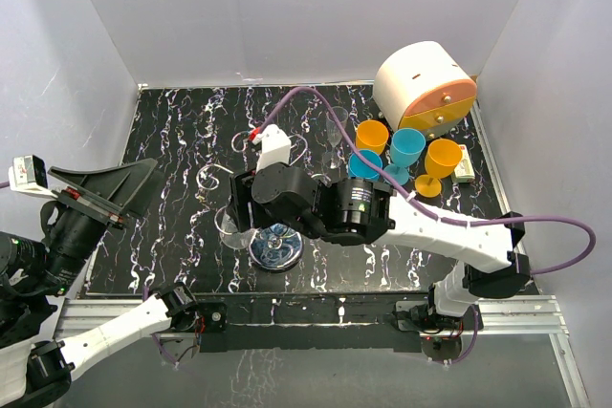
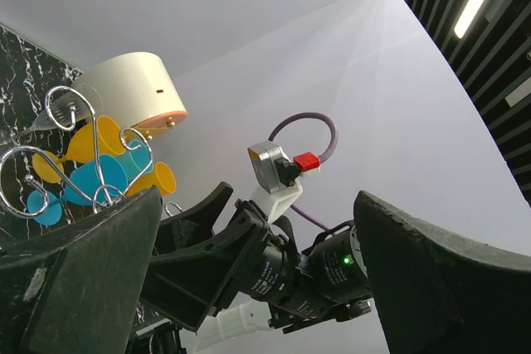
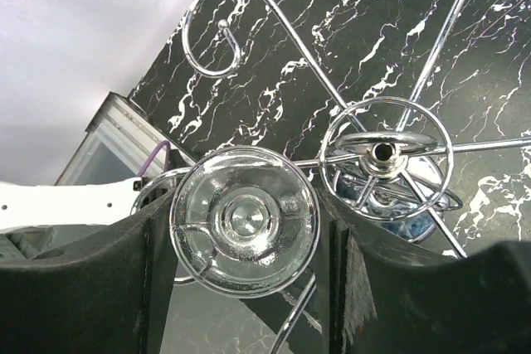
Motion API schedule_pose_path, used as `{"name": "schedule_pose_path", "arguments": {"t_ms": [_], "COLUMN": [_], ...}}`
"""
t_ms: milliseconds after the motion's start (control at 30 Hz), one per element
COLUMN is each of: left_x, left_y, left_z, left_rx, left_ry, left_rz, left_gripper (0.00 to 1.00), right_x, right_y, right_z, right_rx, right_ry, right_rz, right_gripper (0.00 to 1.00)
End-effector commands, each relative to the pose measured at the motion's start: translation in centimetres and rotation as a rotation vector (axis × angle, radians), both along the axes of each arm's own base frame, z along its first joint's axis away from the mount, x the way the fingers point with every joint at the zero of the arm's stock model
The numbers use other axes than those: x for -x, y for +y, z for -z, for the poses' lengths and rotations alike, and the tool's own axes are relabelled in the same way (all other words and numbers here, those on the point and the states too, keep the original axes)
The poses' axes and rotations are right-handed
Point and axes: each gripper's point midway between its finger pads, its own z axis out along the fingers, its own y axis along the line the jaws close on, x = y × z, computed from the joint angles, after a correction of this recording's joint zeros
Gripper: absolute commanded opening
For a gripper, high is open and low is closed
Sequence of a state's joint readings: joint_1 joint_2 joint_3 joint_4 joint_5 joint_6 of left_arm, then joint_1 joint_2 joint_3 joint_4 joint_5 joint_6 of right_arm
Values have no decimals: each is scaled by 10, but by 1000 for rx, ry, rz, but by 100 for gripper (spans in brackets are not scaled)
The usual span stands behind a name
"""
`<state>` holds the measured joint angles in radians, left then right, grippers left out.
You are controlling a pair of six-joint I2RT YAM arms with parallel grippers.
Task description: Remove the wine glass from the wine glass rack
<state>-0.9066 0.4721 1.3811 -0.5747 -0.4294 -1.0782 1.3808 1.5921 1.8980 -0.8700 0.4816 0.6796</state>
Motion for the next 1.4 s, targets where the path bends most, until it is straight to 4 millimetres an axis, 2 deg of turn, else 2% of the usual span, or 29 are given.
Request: {"name": "schedule_pose_path", "arguments": {"t_ms": [0,167,567,867,1033,1367], "left_x": [1,0,-3,-5,-5,-7], "left_y": [0,-2,-6,-8,-9,-12], "left_z": [-7,-5,-4,-3,-4,-3], "left_rx": [18,16,7,1,-1,-4], "left_ry": [-18,-13,-6,-3,-5,-2], "left_rz": [3,5,10,6,8,12], "left_gripper": [99,99,99,99,99,99], "right_x": [-1,1,8,9,12,20], "right_y": [-11,-16,-8,-15,-17,-22], "right_z": [-61,-59,-55,-54,-55,-54], "right_rx": [-188,-152,-68,-37,-31,-21], "right_ry": [-71,-105,-192,-220,-232,-254], "right_rz": [-11,-49,-179,-203,-230,-297], "right_gripper": [9,9,6,5,0,0]}}
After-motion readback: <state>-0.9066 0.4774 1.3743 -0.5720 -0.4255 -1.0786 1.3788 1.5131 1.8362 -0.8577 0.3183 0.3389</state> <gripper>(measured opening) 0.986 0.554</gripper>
